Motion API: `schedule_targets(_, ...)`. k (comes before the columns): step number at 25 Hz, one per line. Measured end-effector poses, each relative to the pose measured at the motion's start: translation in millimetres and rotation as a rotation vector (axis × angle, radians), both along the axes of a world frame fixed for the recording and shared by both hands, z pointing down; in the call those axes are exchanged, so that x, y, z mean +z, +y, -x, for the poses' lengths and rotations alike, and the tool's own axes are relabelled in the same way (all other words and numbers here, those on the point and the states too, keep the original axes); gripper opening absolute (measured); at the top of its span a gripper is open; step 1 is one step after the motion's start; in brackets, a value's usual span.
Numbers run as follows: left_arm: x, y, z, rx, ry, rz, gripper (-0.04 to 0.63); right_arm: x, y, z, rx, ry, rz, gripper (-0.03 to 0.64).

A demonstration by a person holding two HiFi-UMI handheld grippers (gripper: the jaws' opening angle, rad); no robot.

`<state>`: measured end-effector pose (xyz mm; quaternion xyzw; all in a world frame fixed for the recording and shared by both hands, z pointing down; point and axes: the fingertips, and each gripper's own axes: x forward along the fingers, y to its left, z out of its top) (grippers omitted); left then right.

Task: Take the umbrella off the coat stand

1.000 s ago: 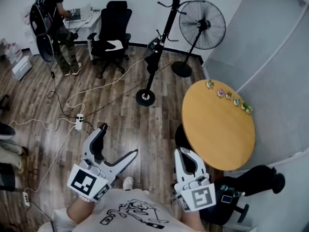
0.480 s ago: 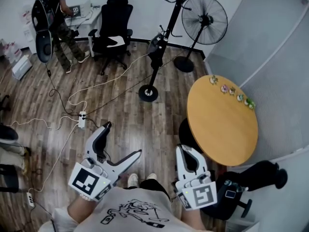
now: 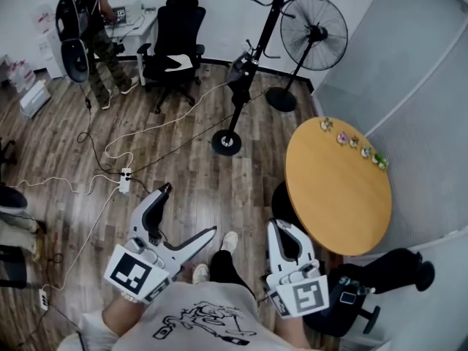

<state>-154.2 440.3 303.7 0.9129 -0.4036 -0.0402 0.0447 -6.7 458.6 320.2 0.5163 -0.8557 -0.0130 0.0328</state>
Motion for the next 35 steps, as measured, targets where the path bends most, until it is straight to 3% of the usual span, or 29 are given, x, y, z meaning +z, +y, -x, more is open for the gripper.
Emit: schedule_targets(35,3,-157,-93,-0.011,-0.028,0.029,0.454,-4,-159,-93,-0.014,-0.018,-0.004,0.015)
